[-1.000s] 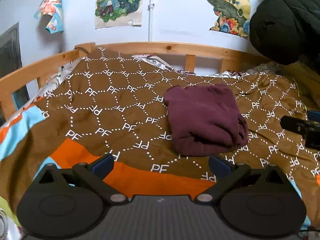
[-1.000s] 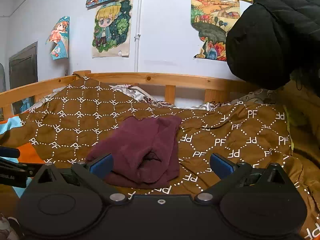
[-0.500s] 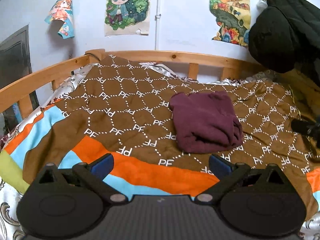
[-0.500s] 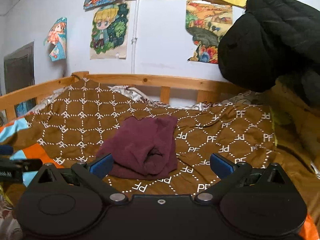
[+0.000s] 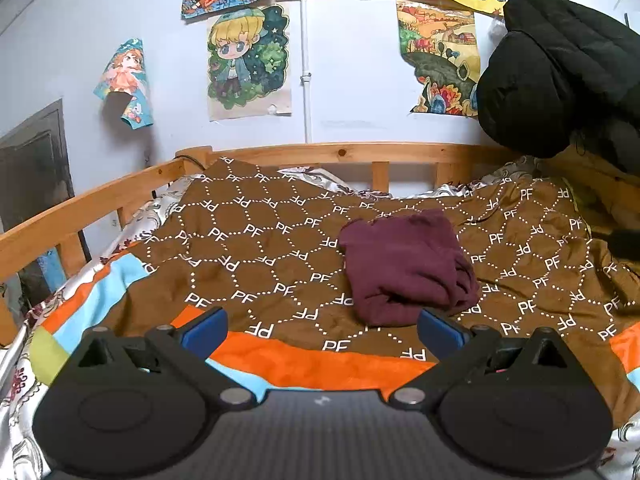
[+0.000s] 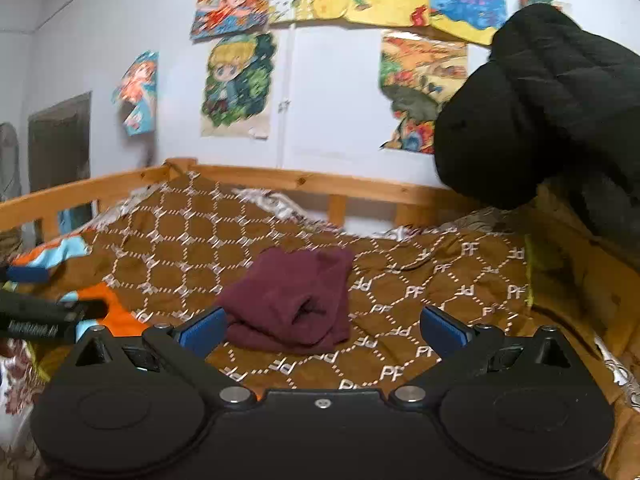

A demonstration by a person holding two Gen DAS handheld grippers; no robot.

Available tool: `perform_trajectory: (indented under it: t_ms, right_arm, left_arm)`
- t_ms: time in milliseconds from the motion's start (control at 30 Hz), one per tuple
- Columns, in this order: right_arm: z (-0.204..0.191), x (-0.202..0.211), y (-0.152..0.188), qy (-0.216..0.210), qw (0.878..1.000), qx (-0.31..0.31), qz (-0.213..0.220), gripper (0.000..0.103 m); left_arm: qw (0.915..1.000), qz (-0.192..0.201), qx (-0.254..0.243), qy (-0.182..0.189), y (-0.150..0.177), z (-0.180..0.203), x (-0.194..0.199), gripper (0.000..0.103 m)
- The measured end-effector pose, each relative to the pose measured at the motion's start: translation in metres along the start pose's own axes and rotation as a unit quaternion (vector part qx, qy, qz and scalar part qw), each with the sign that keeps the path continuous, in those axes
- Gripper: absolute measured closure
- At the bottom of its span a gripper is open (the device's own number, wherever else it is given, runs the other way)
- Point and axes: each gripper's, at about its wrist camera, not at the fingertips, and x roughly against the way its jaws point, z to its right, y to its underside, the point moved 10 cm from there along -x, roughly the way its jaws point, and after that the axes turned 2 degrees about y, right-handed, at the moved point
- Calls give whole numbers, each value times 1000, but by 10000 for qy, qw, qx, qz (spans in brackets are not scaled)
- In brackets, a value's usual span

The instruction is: Fold small clothes

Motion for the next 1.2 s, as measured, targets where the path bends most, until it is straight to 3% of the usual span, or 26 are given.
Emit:
perform_trajectory:
  t_ms: [1200]
  right_arm:
    - [-3, -12, 7, -59, 9997, -19, -236, 1]
  left_arm:
    - [9999, -2, 141, 35, 2, -5, -3, 0]
